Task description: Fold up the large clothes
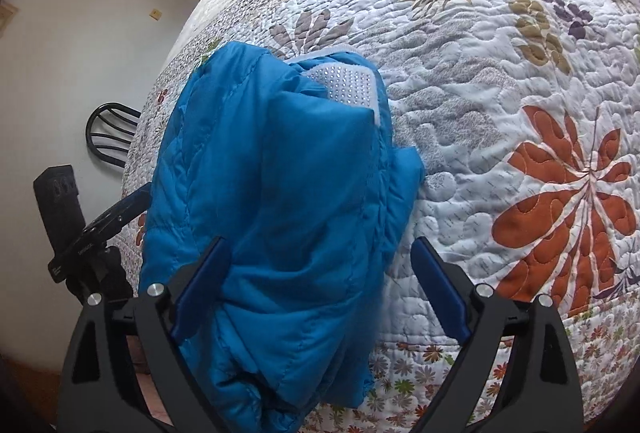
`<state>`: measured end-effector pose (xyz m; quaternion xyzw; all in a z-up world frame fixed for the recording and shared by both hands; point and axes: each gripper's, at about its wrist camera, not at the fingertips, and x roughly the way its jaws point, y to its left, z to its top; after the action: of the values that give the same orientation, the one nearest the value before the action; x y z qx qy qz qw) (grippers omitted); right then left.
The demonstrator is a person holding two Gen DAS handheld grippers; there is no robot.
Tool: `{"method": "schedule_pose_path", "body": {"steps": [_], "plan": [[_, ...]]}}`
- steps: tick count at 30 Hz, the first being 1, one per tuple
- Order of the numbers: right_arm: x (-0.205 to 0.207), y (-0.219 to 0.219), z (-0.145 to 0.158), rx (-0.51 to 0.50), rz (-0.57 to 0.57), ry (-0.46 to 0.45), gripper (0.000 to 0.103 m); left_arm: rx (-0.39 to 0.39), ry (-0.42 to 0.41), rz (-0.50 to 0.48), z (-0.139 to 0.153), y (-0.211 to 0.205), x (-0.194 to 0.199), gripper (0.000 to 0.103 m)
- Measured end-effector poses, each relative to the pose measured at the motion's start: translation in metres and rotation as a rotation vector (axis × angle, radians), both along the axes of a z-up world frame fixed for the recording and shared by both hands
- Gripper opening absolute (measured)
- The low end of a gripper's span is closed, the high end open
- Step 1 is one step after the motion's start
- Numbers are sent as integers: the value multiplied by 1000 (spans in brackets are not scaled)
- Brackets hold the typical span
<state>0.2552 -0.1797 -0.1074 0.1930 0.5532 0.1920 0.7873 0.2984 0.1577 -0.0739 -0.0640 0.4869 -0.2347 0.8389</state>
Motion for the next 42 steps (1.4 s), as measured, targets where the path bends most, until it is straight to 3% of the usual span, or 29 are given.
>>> {"method": "schedule_pose_path", "body": {"steps": [2, 8, 13, 14, 15, 16, 19, 23, 28, 34, 39, 42], "plan": [[3, -1, -9, 37, 6, 17, 96, -64, 65, -12, -13, 6, 9, 89], [13, -5, -35, 178, 18, 85, 100, -253, 162, -90, -38, 0, 25, 93], [12, -3, -43, 255, 21, 65, 98, -397, 247, -117, -62, -10, 28, 97], [10, -2, -44, 272, 24, 55, 94, -416, 253, -119, -64, -11, 27, 97], [9, 1, -43, 305, 36, 44, 78, -427, 249, -120, -64, -11, 26, 93], [5, 3, -39, 313, 39, 23, 71, -428, 237, -123, -63, -11, 25, 85], [-4, 14, -23, 246, 33, -33, 57, -447, 209, -145, -57, -8, 20, 66], [-10, 30, -2, 202, 39, -97, 49, -513, 227, -149, -52, 3, 21, 55], [10, 63, 24, 190, 76, -138, 47, -511, 148, -122, -25, 27, 32, 54], [49, 85, 45, 214, 126, -164, 47, -474, 61, -41, 10, 73, 77, 55], [90, 103, 30, 253, 120, -107, 47, -421, 63, 9, 13, 101, 129, 55], [117, 114, 11, 265, 108, -66, 46, -395, 86, 27, 0, 115, 161, 55]]}}
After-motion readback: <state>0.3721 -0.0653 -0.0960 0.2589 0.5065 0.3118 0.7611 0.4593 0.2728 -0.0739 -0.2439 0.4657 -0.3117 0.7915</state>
